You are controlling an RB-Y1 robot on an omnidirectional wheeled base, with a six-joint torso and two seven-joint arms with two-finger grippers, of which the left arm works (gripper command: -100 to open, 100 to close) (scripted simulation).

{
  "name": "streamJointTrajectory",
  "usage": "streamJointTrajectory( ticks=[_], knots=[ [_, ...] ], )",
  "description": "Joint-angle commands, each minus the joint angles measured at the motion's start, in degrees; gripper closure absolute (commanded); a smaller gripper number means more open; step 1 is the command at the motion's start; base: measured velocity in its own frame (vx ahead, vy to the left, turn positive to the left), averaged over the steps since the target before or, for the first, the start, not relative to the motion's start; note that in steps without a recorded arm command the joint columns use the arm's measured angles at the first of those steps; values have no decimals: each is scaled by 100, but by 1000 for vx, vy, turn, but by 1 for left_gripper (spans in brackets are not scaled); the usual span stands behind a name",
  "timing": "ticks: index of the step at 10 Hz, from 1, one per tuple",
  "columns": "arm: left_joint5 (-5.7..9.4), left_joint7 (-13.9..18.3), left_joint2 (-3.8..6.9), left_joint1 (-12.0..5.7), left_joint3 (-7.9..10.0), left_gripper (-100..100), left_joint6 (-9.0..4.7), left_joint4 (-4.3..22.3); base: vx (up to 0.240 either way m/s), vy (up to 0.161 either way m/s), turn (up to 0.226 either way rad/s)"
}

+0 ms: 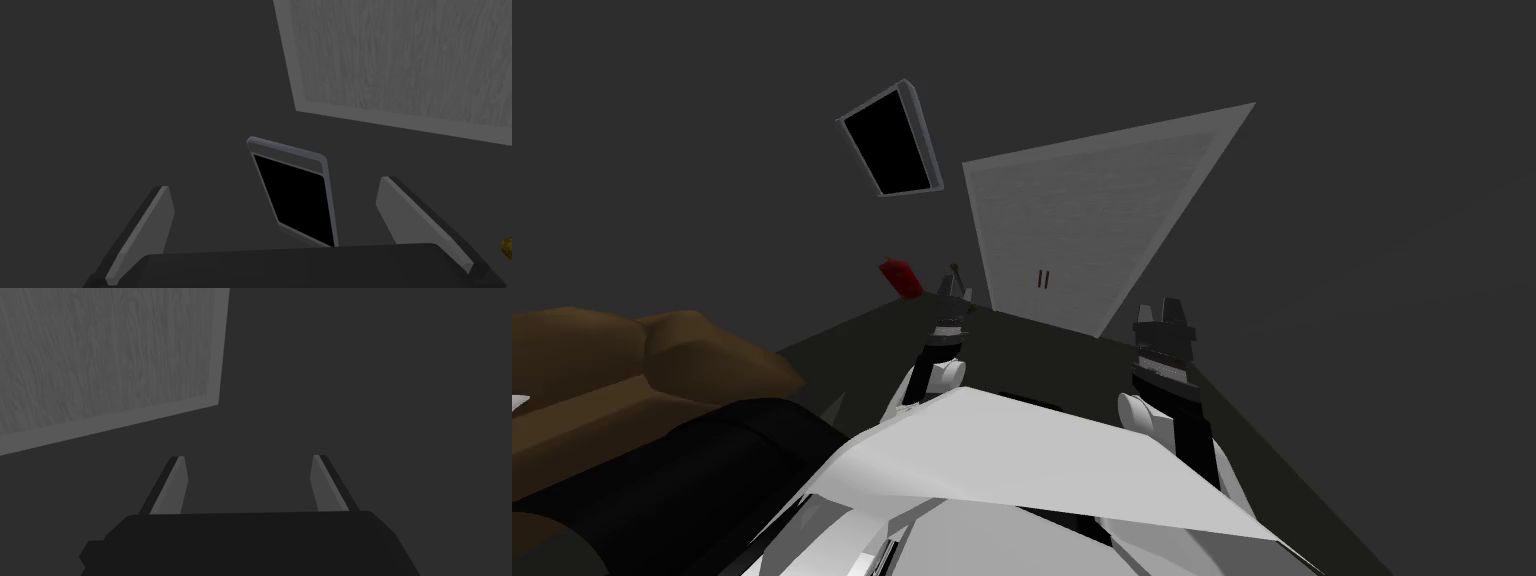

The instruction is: Pull the door open

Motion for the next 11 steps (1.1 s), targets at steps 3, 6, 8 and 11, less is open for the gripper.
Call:
streamJointTrajectory(
  ticks=[3, 6, 8, 11],
  knots=[
    [-85, -331, 71, -111, 21, -100, -124, 424, 136, -14, -2],
    [-167, -651, 128, -220, 41, -100, -244, 834, 144, -48, -4],
    [-206, -802, 152, -271, 50, -100, -300, 1028, 113, -21, -3],
    [-271, -1055, 190, -357, 66, -100, -395, 1352, 89, -24, -3]
  ],
)
